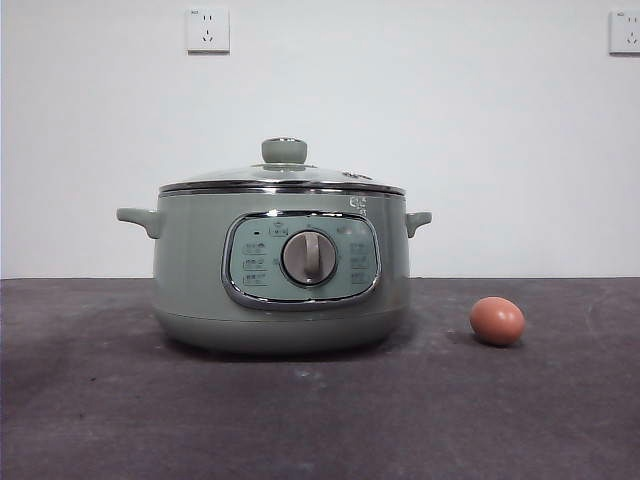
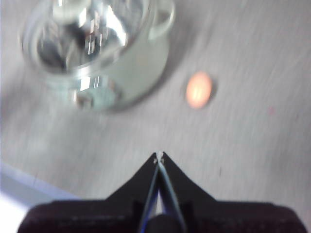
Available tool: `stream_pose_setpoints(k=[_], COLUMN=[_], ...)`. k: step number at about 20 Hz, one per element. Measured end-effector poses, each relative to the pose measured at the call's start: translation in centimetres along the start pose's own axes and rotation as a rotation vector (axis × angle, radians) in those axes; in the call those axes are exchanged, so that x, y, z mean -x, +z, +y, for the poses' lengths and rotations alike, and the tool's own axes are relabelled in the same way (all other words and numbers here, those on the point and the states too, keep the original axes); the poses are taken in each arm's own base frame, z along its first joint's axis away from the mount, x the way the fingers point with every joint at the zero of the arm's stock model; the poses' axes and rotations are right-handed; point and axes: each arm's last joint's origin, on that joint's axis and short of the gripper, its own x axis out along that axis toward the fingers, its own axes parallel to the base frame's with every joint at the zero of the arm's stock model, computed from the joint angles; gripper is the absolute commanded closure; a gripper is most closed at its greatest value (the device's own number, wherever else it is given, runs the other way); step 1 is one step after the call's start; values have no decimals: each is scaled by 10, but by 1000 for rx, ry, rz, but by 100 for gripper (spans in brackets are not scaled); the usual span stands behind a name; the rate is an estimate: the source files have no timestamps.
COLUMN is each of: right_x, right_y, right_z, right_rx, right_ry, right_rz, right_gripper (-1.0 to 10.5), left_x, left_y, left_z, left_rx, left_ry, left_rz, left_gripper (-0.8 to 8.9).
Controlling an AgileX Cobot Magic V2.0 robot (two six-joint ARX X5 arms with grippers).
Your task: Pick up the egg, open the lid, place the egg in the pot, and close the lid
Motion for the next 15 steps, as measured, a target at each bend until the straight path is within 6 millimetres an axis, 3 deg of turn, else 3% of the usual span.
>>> stream_pose_setpoints(k=[4, 6, 7, 8, 9, 10, 15], right_x=[-3, -3, -3, -3, -3, -3, -3], right_y=[-3, -3, -3, -3, -3, -3, -3], right_z=[2, 2, 2, 2, 2, 2, 2], right_rx=[3, 9, 10, 10, 8, 3, -19], right_ry=[19, 19, 19, 19, 19, 19, 18], right_rz=[86, 85, 85, 85, 86, 86, 86], right_gripper=[957, 892, 777, 642, 451, 336, 318], left_x=[1, 1, 1, 1, 1, 1, 1], left_y=[-4, -4, -4, -4, -4, -4, -4], left_z=[-1, -1, -1, -1, -1, -1, -1], left_rx=[-7, -12, -15, -15, -15, -13, 0], left_ry=[-11, -11, -11, -8, -1, 4, 8], left_rz=[79, 79, 78, 78, 79, 80, 80], left_gripper=[821, 805, 694, 501, 249, 154, 155])
